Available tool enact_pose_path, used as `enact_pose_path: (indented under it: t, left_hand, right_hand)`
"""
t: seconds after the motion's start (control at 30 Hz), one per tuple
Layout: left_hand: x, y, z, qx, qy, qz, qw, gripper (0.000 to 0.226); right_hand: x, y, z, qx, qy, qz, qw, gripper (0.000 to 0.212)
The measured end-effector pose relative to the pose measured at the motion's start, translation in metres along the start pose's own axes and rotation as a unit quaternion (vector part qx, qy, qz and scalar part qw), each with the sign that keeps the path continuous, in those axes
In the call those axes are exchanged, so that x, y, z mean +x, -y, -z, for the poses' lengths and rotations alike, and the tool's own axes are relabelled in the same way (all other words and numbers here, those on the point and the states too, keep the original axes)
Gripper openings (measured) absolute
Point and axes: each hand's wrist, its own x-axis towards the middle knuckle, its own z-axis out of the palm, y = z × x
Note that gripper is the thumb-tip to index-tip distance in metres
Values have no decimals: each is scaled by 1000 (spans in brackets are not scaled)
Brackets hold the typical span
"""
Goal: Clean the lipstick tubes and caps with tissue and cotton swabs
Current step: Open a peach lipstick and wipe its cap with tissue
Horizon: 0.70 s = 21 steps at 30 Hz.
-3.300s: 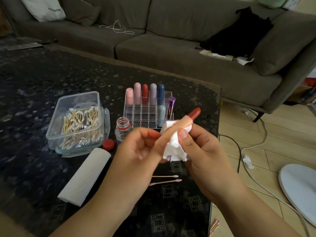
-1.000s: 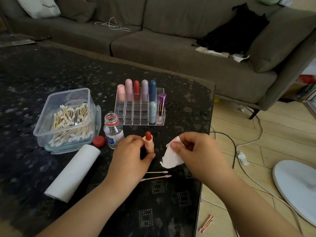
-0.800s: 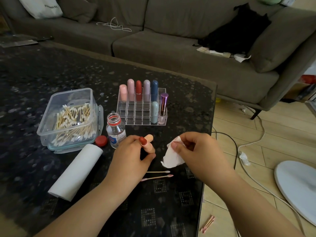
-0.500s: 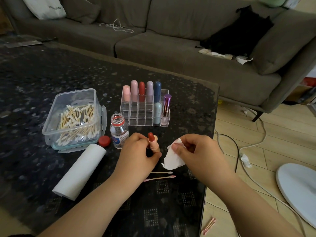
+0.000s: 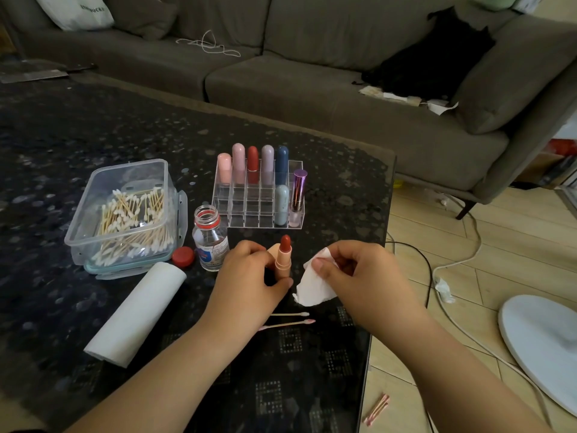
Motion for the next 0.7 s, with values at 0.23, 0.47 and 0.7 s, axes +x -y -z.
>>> enact_pose_path:
  t: [0.23, 0.47, 0.7]
  left_hand:
    - [-1, -1, 3, 6, 9, 5, 1000, 33]
    - [-1, -4, 6, -5, 13, 17, 1000, 35]
    - [-9, -6, 15, -8, -3, 9, 1000, 30]
  right_hand:
    - [-1, 2, 1, 5, 6, -2, 1000, 15]
    - [-1, 1, 1, -2, 2, -2, 1000, 8]
    - [0, 3, 1, -5, -8, 7, 1000, 13]
